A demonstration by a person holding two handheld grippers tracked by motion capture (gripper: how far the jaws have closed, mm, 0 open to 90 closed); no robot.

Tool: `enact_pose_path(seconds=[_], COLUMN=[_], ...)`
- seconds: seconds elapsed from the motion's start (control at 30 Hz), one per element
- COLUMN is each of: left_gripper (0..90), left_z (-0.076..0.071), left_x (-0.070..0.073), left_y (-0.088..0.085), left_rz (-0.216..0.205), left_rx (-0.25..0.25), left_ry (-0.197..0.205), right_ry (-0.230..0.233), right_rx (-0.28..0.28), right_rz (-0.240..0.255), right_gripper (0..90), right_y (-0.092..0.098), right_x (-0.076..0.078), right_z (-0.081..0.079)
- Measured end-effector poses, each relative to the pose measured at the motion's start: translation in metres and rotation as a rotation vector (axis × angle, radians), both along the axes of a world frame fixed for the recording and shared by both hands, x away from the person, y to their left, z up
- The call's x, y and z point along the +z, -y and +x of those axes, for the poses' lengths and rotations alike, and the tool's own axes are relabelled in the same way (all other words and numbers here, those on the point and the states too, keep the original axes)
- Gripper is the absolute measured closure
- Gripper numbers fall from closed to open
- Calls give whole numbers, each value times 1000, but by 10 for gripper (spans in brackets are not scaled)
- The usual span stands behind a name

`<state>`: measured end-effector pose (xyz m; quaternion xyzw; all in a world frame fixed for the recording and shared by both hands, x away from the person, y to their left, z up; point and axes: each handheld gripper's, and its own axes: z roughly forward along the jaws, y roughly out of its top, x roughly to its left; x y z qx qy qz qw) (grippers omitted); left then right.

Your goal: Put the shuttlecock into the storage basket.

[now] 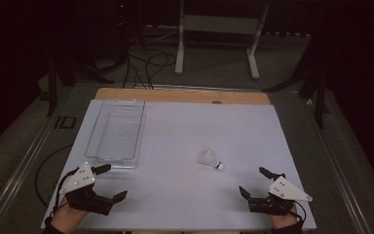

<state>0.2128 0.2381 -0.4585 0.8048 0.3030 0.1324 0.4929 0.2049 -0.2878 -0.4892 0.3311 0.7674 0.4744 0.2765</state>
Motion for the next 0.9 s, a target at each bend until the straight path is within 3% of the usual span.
enact_pose_path(seconds=[0.33, 0.7, 0.9], left_gripper=[1, 1, 1], left_z=[6, 11, 15], left_x=[1, 8, 12], left_y=[13, 28, 36], left_rz=[1, 28, 22], left_rx=[-57, -108, -135], left_ry=[-34, -35, -74], right_ry=[-2, -9, -10], right_rx=[3, 15, 19], right_rz=[-11, -13, -15], right_gripper=[79, 79, 79], right_y=[-1, -2, -3], right_x=[0, -1, -1], right_z=[0, 1, 1])
